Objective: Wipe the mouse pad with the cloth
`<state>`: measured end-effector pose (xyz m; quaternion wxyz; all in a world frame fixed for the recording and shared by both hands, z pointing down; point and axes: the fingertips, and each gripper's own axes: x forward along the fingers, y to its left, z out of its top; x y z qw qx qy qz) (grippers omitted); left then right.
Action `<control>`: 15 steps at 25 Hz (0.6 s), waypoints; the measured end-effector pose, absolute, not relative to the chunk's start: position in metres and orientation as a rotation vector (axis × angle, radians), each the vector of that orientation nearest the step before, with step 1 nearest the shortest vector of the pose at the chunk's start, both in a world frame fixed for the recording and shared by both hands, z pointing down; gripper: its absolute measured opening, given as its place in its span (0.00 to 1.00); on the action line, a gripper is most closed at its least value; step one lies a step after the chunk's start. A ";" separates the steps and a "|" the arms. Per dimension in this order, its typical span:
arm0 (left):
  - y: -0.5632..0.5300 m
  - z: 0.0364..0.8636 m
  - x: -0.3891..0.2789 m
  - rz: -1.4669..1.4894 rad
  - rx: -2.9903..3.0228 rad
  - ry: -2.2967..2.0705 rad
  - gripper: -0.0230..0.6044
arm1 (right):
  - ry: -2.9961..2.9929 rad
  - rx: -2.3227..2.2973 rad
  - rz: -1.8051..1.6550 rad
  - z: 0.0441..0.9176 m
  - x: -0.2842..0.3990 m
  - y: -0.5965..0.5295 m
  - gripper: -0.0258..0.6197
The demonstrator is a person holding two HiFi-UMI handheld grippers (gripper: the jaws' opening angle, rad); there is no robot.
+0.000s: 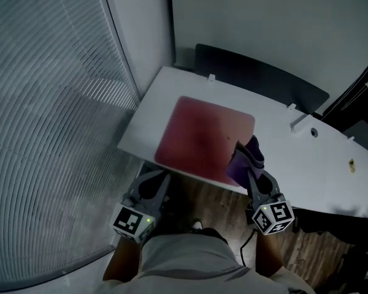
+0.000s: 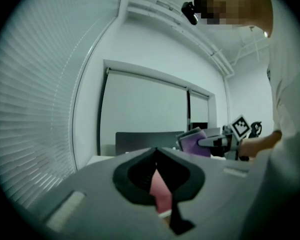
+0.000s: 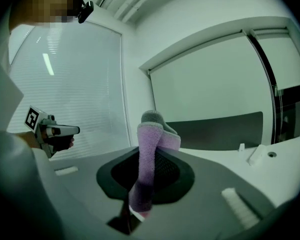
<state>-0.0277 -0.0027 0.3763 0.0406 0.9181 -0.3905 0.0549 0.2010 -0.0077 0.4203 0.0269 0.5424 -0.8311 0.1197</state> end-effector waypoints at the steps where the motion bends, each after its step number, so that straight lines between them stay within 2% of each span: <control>1: -0.015 0.380 -0.029 0.163 2.812 -1.184 0.04 | -2.549 1.674 0.379 0.424 0.200 -0.016 0.11; 6: -0.083 0.388 -0.041 0.127 2.814 -1.104 0.04 | -2.469 1.695 0.372 0.427 0.186 -0.072 0.11; 10: -0.142 0.380 -0.062 0.113 2.840 -1.052 0.04 | -2.423 1.676 0.333 0.422 0.151 -0.129 0.11; 15: -0.197 0.397 -0.095 0.067 2.841 -1.016 0.04 | -2.441 1.670 0.444 0.436 0.107 -0.188 0.11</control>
